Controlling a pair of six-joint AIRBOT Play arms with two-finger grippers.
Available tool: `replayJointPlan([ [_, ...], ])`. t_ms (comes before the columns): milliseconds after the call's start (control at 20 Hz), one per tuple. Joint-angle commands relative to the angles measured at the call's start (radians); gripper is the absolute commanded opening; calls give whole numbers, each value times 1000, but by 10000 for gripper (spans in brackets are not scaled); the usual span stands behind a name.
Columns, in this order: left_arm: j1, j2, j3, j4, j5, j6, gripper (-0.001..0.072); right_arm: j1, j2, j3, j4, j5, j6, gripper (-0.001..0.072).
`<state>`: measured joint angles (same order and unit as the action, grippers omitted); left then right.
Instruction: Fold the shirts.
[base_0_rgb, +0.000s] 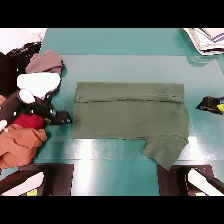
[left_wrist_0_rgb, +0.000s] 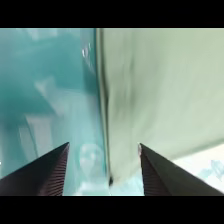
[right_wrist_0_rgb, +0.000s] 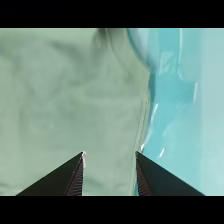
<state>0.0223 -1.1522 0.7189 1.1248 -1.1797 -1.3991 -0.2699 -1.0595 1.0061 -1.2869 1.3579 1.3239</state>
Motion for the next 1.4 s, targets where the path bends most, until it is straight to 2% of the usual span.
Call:
replayJointPlan([
  [0, 1, 74, -173, -82, 11, 35, 514, -45, 72, -88, 58, 23, -9, 386],
  [50, -4, 74, -195, -123, 30, 63, 514, -47, 84, -102, 66, 23, -9, 386],
  [200, -45, 74, -210, -167, 109, 69, 511, -47, 116, -132, 62, 36, -8, 386],
  [250, -56, 74, -210, -179, 122, 68, 391, -47, 126, -143, 51, 48, -8, 386],
  [350, -61, 74, -209, -216, 120, 74, 42, -61, 141, -183, -3, 86, -5, 386],
  [500, -61, 74, -174, -214, 95, 100, 27, -131, 151, -296, -26, 151, -5, 397],
  [550, -61, 74, -153, -214, 86, 110, 28, -161, 151, -344, -26, 158, -5, 521],
  [600, -61, 74, -132, -215, 82, 122, 27, -182, 151, -388, -26, 151, -5, 550],
  [800, -61, 74, -90, -216, 89, 124, 28, -176, 151, -532, -25, 123, -5, 547],
  [1050, -61, 74, -86, -216, 90, 125, 28, -42, 151, -612, -22, 51, 45, 538],
  [1100, -61, 74, -86, -216, 90, 125, 28, -9, 151, -615, -20, 33, 57, 427],
  [1150, -61, 74, -86, -216, 90, 125, 28, 22, 151, -613, -16, 18, 65, 363],
  [1200, -61, 74, -86, -216, 88, 125, 28, 47, 151, -613, -17, 14, 79, 352],
  [1300, -61, 74, -85, -211, 75, 142, 27, 73, 151, -606, -23, 15, 79, 78],
  [1350, -61, 76, -81, -202, 59, 143, 27, 78, 151, -594, -25, 27, 79, 29],
])
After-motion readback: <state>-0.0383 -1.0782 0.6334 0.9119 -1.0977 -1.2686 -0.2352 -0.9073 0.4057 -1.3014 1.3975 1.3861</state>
